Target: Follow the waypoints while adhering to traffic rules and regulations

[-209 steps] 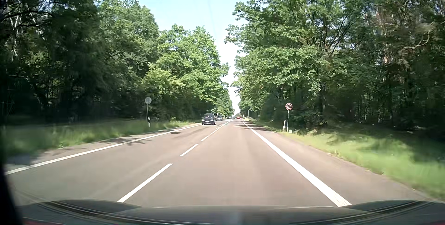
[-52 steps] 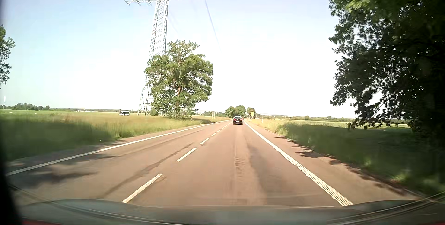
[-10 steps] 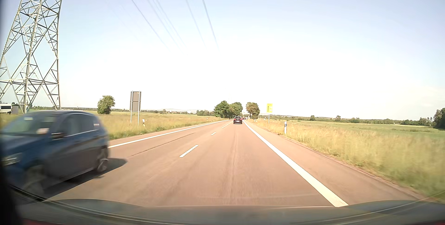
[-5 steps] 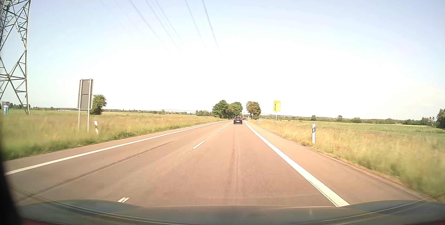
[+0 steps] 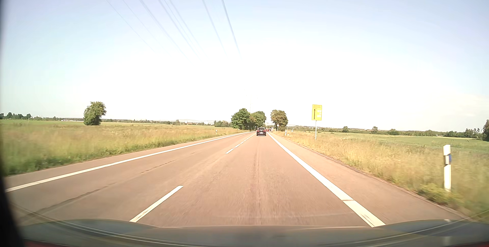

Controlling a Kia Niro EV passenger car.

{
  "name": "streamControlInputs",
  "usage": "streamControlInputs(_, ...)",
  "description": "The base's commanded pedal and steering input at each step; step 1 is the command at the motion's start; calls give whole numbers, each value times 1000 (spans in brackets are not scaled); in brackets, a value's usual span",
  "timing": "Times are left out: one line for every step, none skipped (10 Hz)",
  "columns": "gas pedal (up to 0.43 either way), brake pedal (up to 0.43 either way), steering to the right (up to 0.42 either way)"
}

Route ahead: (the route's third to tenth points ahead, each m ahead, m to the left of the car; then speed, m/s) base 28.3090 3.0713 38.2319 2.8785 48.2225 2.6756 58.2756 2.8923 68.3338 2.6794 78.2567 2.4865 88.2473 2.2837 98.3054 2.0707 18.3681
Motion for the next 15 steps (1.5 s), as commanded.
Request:
streamControlInputs(87, 30, 3)
streamControlInputs(87, 30, 4)
streamControlInputs(87, 30, 3)
streamControlInputs(87, 30, 3)
streamControlInputs(87, 30, 4)
streamControlInputs(87, 30, 4)
streamControlInputs(87, 30, 4)
streamControlInputs(87, 30, 4)
streamControlInputs(87, 30, 4)
streamControlInputs(87, 30, 3)
streamControlInputs(87, 30, 3)
streamControlInputs(87, 30, 3)
streamControlInputs(87, 30, 2)
streamControlInputs(87, 30, 2)
streamControlInputs(87, 30, 2)
